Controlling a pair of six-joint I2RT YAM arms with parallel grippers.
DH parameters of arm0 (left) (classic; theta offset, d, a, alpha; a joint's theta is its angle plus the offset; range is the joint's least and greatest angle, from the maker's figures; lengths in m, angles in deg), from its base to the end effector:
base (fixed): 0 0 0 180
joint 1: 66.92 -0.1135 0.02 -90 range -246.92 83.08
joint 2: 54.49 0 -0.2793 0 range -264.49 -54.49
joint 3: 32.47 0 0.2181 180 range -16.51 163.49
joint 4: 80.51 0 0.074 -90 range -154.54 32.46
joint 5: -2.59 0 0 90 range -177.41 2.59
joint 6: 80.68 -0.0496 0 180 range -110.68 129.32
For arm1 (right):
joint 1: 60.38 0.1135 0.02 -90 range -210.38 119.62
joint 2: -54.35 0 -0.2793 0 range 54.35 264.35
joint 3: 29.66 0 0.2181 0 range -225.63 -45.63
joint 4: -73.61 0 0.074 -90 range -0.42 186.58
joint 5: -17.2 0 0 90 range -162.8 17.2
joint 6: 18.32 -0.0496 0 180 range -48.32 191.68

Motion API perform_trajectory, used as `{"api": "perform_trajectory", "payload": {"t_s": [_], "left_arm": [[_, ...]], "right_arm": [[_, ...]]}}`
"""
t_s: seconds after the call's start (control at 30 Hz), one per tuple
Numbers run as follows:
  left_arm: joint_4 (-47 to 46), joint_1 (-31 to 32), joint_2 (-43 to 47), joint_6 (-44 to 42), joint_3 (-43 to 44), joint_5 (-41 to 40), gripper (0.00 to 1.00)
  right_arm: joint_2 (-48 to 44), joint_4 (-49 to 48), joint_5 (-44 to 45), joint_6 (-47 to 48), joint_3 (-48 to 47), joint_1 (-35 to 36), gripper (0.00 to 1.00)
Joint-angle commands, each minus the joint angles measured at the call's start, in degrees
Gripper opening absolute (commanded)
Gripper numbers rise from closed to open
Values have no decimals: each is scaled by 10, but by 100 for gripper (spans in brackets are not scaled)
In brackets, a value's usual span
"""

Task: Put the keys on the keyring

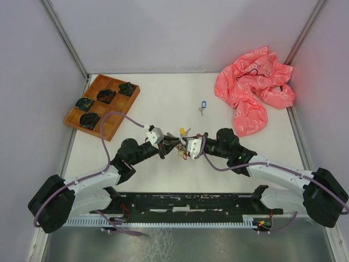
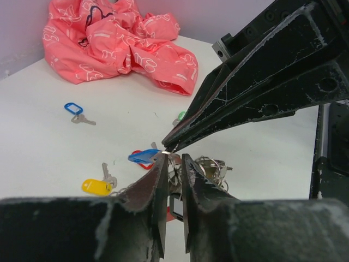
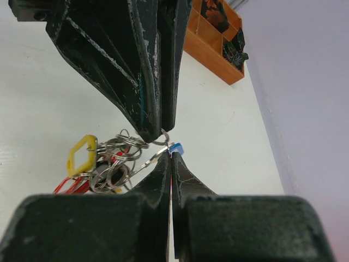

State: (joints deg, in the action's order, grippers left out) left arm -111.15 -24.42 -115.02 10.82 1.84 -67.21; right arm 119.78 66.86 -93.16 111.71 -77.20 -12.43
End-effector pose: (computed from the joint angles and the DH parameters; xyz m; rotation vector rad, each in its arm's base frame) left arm 0.1347 -0.1467 0.2696 0.8140 1.3339 -0.8744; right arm 0.1410 0.1821 0.2772 -1.4031 1.0810 0.4134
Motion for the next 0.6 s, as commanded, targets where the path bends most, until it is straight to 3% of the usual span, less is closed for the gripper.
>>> {"api": "perform_trajectory", "payload": {"t_s": [0.0, 0.27, 0.57], "left_arm": [[5, 2, 16, -11, 1, 11, 25], [73, 2, 11, -19, 26, 9, 32], [109, 2, -7, -13, 59, 24, 31]], "right_arm": [[-20, 26, -8, 47, -43, 3, 1], [-20, 80, -11, 76, -65, 3, 1], [-18, 105, -13, 93, -75, 4, 1]]}}
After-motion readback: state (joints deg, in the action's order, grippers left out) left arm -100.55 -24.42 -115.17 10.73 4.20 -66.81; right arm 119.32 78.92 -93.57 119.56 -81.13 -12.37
